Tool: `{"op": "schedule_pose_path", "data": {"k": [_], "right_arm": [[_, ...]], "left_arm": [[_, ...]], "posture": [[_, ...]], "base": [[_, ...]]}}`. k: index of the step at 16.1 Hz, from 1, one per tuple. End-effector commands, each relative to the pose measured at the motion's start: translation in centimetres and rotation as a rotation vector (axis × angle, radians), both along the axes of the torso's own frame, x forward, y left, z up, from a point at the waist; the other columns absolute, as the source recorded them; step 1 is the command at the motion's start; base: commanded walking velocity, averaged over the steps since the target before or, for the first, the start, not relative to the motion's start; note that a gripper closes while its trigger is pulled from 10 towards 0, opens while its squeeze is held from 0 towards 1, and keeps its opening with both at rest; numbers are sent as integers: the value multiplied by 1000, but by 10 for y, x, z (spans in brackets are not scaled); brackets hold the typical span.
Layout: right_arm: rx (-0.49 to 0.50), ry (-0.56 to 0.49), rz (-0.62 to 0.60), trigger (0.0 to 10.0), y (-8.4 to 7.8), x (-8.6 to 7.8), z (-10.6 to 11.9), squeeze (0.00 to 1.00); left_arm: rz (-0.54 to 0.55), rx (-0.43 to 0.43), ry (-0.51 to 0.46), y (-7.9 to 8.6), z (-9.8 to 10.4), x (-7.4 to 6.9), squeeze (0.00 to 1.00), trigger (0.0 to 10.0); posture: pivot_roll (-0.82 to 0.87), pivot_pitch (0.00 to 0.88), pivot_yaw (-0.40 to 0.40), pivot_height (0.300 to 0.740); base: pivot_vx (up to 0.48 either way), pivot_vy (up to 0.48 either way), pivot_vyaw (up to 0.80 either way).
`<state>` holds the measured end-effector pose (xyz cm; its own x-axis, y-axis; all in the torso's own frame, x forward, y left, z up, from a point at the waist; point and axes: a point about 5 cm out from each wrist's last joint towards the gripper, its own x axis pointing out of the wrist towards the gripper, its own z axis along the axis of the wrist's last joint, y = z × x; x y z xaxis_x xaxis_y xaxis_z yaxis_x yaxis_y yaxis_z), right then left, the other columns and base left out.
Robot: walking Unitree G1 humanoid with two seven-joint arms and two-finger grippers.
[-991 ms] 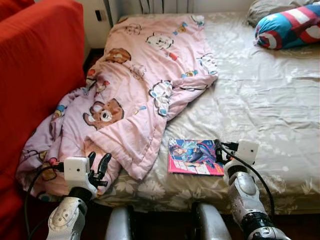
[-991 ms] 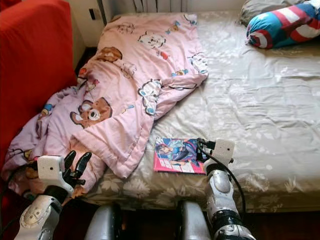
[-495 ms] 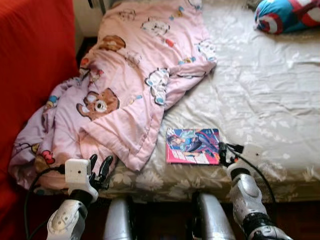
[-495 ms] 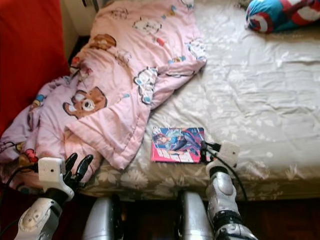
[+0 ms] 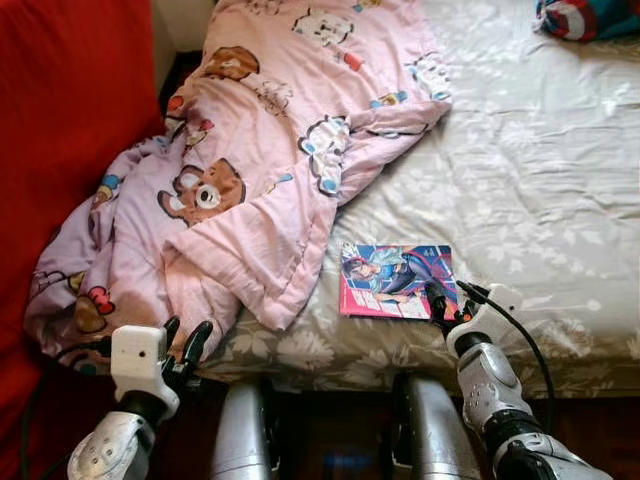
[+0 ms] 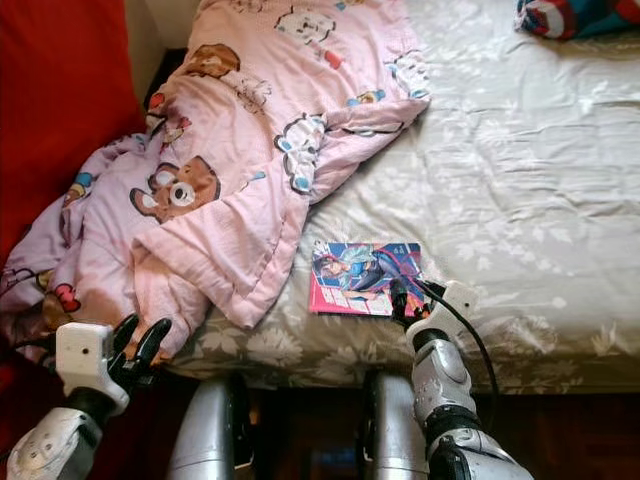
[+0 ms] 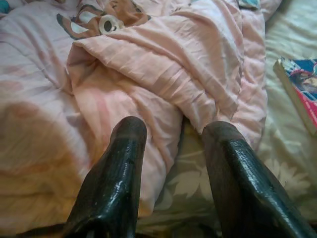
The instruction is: Clean up the room
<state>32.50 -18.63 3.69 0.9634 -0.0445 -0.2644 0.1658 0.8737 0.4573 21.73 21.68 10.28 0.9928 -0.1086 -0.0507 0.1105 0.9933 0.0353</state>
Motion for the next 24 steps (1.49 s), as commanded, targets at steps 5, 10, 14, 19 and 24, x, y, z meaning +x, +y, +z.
{"op": "schedule_pose_path", "data": {"k": [5, 10, 14, 19, 24], "right_arm": [[65, 3, -16, 10000, -3, -1, -2, 0], [113, -14, 7, 10000, -3, 0, -1, 0], [120, -17, -6, 10000, -8, -3, -4, 0], [120, 7, -10, 10000, -9, -10, -11, 0], [156, 18, -16, 10000, -9, -15, -17, 0]], "left_arm": [[12, 13, 27, 7, 2, -4, 0, 10000], [10, 17, 33, 8, 2, -5, 0, 10000], [10, 25, 37, 10, 3, -6, 0, 10000], [9, 31, 41, 11, 4, -7, 0, 10000], [-1, 34, 39, 11, 7, -8, 0, 10000]], "posture": [[154, 297, 78, 571], [163, 300, 85, 571], [169, 303, 90, 571], [176, 303, 97, 571], [187, 306, 105, 571]], "base": [[0, 0, 0], [0, 0, 0], [0, 0, 0], [0, 0, 0], [0, 0, 0]]}}
